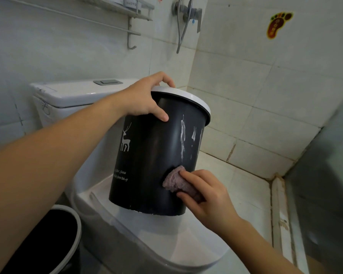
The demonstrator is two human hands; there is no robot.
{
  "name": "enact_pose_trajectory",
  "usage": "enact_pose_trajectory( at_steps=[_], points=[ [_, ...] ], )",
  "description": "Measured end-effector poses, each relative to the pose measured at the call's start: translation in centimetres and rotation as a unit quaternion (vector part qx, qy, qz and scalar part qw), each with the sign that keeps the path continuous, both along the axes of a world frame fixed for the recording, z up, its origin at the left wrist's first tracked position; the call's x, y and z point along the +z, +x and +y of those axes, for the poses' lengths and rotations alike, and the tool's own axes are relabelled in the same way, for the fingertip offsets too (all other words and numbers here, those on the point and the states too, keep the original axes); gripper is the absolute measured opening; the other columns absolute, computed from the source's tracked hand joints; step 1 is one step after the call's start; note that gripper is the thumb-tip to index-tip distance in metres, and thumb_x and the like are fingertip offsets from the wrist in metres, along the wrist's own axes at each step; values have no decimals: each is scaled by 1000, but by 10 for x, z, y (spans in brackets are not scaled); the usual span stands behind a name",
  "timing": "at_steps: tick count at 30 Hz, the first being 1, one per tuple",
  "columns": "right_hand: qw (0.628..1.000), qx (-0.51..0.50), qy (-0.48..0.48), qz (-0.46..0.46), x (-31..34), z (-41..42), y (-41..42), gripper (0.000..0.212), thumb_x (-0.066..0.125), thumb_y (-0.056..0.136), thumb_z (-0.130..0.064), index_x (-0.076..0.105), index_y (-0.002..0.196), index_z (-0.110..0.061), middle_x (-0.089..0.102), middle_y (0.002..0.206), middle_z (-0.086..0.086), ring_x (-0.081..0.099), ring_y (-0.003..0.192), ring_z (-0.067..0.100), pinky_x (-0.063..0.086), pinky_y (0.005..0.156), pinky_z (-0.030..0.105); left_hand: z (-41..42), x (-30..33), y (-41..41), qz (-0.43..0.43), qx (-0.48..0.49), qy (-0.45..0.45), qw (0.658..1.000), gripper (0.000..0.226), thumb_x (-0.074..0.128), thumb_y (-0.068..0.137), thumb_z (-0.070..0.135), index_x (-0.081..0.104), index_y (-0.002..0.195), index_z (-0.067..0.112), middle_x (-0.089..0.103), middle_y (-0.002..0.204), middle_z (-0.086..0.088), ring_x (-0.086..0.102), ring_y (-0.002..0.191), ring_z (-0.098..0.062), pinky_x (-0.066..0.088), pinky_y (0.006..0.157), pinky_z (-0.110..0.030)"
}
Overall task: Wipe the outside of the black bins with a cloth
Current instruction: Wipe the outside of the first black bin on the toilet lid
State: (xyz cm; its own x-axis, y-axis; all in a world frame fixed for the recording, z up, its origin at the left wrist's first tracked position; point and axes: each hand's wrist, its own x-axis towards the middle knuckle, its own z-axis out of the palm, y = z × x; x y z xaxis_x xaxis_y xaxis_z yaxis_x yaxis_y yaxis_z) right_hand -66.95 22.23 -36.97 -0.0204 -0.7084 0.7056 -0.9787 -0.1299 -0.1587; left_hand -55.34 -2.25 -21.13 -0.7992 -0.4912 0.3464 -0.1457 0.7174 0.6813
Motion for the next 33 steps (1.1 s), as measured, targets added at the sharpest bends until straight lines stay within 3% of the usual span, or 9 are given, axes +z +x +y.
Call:
enact_pose_trajectory(
  at_steps=[3, 6, 10, 13, 16, 25, 29, 33],
  points=[
    [1000, -1, -3, 2, 2, 2, -1, 43, 68, 88, -31, 65, 125, -10, 65, 106, 4, 61, 92, 18, 54, 80, 26, 0, -2, 1, 4, -18, 6, 1000, 82, 90, 61, 9, 53, 121, 50, 54, 111, 16, 57, 106, -14, 48, 88, -26],
    [1000, 0, 7, 15, 2, 2, 1, 44, 68, 87, -32, 65, 126, -11, 65, 106, 3, 60, 92, 16, 53, 80, 23, 1, 2, -1, -16, -12, -29, 999, 74, 90, 60, 10, 56, 115, 47, 53, 125, 7, 51, 119, -18, 45, 100, -35],
    [1000, -8, 8, 17, 3, -1, 4, 45, 69, 86, -31, 66, 126, -11, 66, 105, 4, 60, 92, 16, 54, 80, 24, 9, 12, -8, -55, 20, -80, 995, 65, 89, 58, 25, 51, 108, 41, 54, 116, 6, 54, 110, -20, 49, 88, -37],
    [1000, -8, 10, 16, 3, -1, 6, 45, 68, 86, -32, 65, 126, -12, 66, 105, 3, 60, 92, 16, 54, 80, 23, 16, 11, -11, -86, 22, -114, 989, 78, 90, 60, 34, 45, 122, 47, 53, 127, 11, 51, 116, -20, 45, 99, -43],
    [999, -13, 19, 25, 2, 0, 7, 46, 66, 88, -36, 63, 130, -16, 65, 106, 2, 58, 91, 15, 53, 78, 24, 21, 11, -9, -91, 28, -136, 986, 85, 90, 62, 30, 45, 129, 56, 48, 140, 13, 41, 130, -21, 32, 111, -47],
    [994, -9, 48, 100, 9, 1, 9, 39, 59, 92, -34, 64, 128, -20, 62, 97, 1, 57, 84, 16, 52, 62, 27, 21, 12, -1, -97, 18, -115, 988, 81, 89, 64, 25, 45, 122, 60, 47, 138, 14, 41, 130, -23, 33, 112, -48],
    [996, -53, -6, 68, 41, -21, -1, 40, 74, 85, -19, 68, 124, -15, 63, 90, 7, 58, 77, 26, 52, 61, 37, 16, 12, 2, -107, 23, -103, 989, 75, 83, 73, 23, 46, 127, 59, 49, 139, 7, 44, 128, -29, 36, 110, -47],
    [993, -106, -41, 35, 76, -45, -9, 42, 74, 86, -21, 65, 126, -15, 63, 92, 7, 58, 80, 25, 51, 64, 36, 16, 13, 6, -110, 15, -93, 989, 75, 82, 74, 21, 47, 130, 57, 53, 136, 11, 48, 126, -28, 38, 109, -47]
  ],
)
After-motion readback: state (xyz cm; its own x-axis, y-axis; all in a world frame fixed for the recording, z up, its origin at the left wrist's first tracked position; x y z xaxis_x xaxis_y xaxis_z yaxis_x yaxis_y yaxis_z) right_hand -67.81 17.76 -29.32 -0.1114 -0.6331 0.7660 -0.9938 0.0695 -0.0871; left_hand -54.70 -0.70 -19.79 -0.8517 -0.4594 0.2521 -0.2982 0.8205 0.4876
